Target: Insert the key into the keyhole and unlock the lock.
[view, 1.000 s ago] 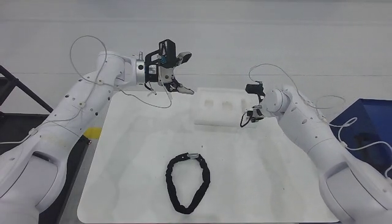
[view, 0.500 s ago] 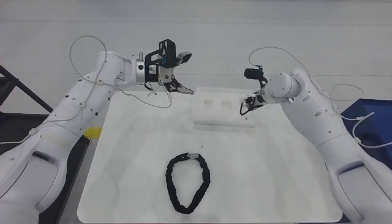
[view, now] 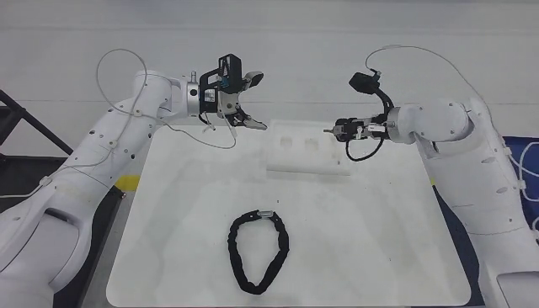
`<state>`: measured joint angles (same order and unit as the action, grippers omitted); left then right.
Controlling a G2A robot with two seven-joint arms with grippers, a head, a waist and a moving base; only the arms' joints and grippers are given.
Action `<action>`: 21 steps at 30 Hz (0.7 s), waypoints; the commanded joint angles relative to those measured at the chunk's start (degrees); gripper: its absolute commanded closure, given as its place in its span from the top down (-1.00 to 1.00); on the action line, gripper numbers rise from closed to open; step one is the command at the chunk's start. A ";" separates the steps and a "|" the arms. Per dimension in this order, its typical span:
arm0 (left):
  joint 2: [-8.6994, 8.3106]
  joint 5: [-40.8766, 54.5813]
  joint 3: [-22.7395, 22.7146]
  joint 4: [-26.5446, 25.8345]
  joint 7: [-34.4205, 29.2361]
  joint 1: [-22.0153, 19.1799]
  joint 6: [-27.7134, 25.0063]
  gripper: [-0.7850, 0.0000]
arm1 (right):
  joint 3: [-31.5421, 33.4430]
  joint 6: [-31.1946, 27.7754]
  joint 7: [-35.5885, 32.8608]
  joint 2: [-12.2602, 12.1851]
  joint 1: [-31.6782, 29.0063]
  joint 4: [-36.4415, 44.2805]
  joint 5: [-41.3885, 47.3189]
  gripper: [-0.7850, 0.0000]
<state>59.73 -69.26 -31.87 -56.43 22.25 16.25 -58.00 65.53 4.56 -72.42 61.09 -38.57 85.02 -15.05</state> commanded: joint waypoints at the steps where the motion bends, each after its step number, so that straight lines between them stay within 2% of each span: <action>1: 0.00 0.00 0.00 0.00 0.00 0.00 0.00 1.00 | 3.03 -1.23 -0.09 -0.62 -2.48 4.63 2.59 -1.00; 5: 0.00 0.00 0.00 0.00 0.00 0.00 0.00 1.00 | 8.31 -5.65 0.17 -1.39 -6.60 7.82 10.83 -1.00; 11: 0.00 0.00 0.00 0.00 0.00 0.00 0.00 1.00 | 12.57 -8.21 2.90 -2.02 -10.47 8.02 17.02 -1.00; 17: 0.00 0.00 0.00 0.00 0.00 0.00 0.00 1.00 | 15.84 -9.29 7.95 -2.52 -13.74 9.42 18.51 -1.00; 21: 0.00 0.00 0.00 0.00 0.00 0.00 0.00 1.00 | 15.84 -9.29 7.95 -2.52 -13.74 9.42 18.51 -1.00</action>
<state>59.73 -69.25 -31.87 -56.43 22.25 16.25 -58.00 81.40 -4.73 -64.41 58.57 -52.34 94.47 3.48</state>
